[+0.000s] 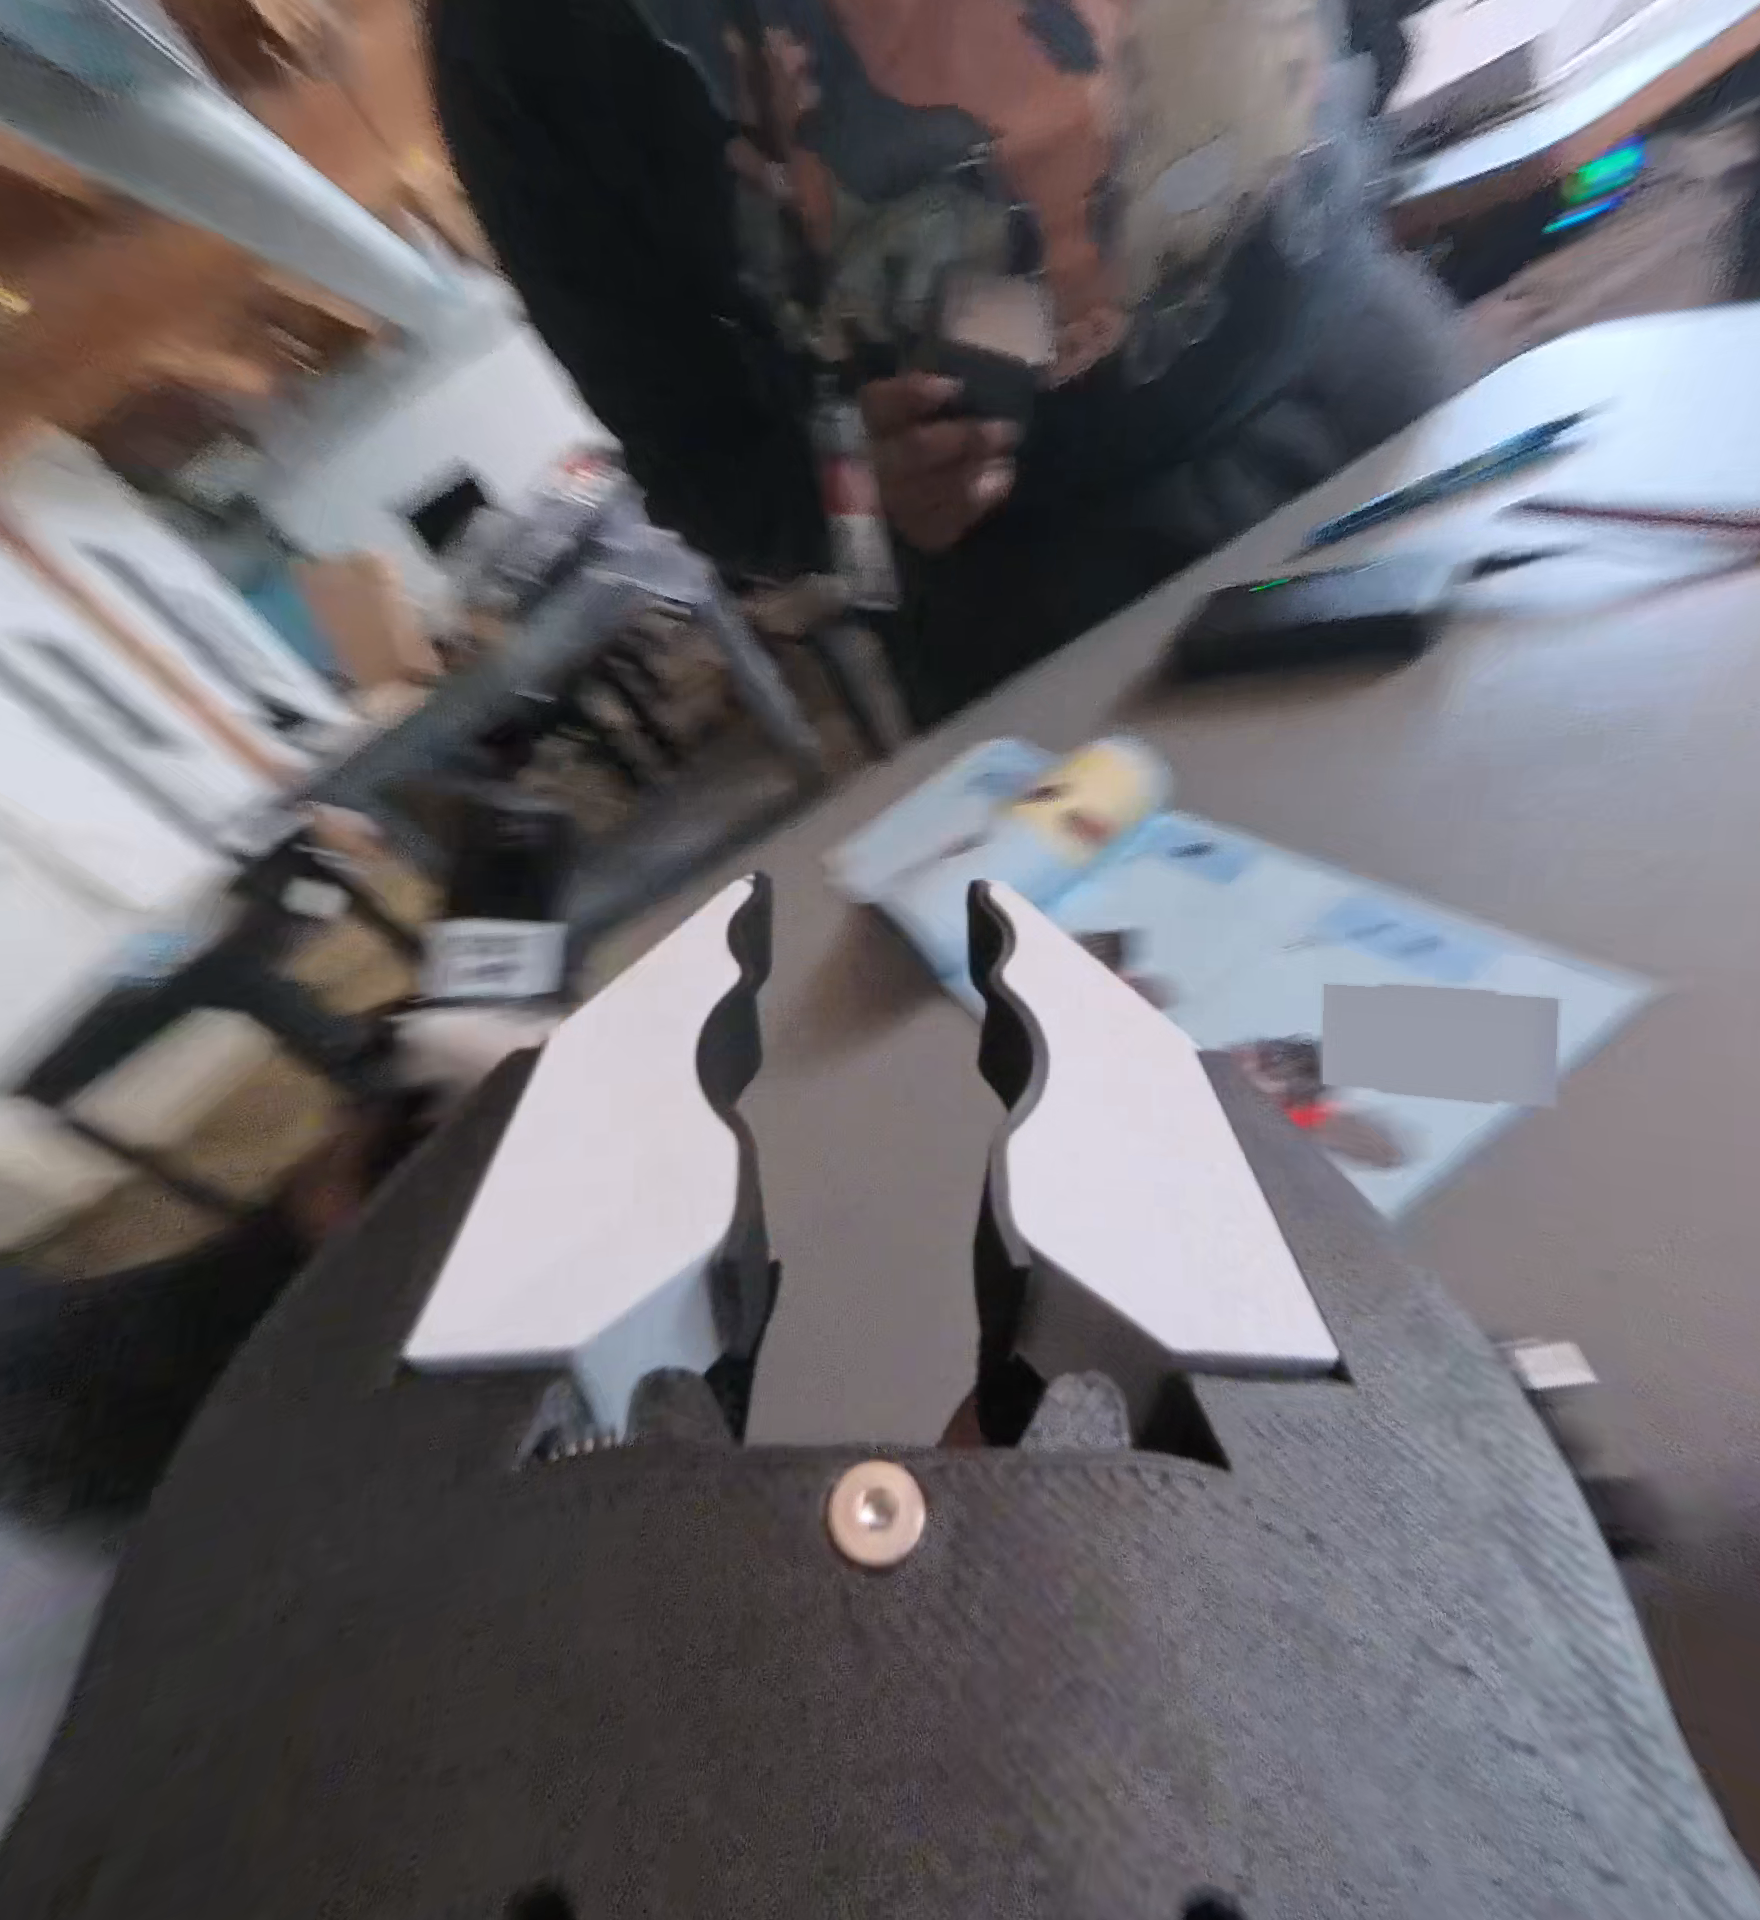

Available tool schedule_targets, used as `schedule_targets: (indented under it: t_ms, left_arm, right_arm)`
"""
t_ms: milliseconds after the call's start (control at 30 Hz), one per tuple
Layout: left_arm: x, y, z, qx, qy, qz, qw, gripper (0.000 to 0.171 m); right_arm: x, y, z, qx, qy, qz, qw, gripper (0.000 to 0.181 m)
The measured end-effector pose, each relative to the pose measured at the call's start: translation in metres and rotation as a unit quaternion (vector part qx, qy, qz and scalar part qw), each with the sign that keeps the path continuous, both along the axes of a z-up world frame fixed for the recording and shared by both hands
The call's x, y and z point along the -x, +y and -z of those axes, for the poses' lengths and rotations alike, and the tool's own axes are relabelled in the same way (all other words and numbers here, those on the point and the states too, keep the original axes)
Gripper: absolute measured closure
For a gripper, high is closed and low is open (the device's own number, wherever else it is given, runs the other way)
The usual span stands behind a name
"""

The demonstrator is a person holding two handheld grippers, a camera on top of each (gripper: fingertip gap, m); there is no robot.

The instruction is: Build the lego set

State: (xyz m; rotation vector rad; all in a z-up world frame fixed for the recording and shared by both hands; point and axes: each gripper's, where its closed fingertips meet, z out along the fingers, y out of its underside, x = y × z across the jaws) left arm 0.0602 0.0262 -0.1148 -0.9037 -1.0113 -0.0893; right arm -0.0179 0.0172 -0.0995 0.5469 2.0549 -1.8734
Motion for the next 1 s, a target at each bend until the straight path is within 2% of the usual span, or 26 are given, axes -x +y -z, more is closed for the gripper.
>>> schedule_targets:
  t_ms: [100,200,267,400,533,700,1000]
  left_arm:
    - [-0.005,0.002,0.001,-0.004,0.004,0.004,1.0,0.161]
    - [-0.011,0.005,-0.001,-0.009,0.013,0.005,1.0,0.16]
    - [-0.016,0.003,-0.002,-0.009,0.018,-0.001,1.0,0.16]
    - [-0.026,-0.012,-0.001,-0.017,0.019,-0.018,1.0,0.161]
    - [-0.034,-0.031,0.006,-0.023,0.012,-0.028,0.999,0.161]
    - [-0.035,-0.051,0.012,-0.031,0.006,-0.033,0.999,0.161]
    - [-0.034,-0.064,0.019,-0.041,0.005,-0.038,0.998,0.161]
  right_arm:
    - [0.068,-0.037,0.006,-0.113,0.126,0.056,0.984,0.133]
    - [0.137,-0.081,0.026,-0.198,0.202,0.105,0.953,0.127]
    - [0.174,-0.104,0.049,-0.232,0.199,0.13,0.943,0.125]
    - [0.219,-0.134,0.083,-0.239,0.119,0.171,0.948,0.121]
    - [0.244,-0.149,0.098,-0.231,0.084,0.198,0.949,0.12]
    - [0.256,-0.158,0.119,-0.241,0.06,0.212,0.945,0.117]
    - [0.266,-0.169,0.123,-0.262,0.089,0.218,0.936,0.116]
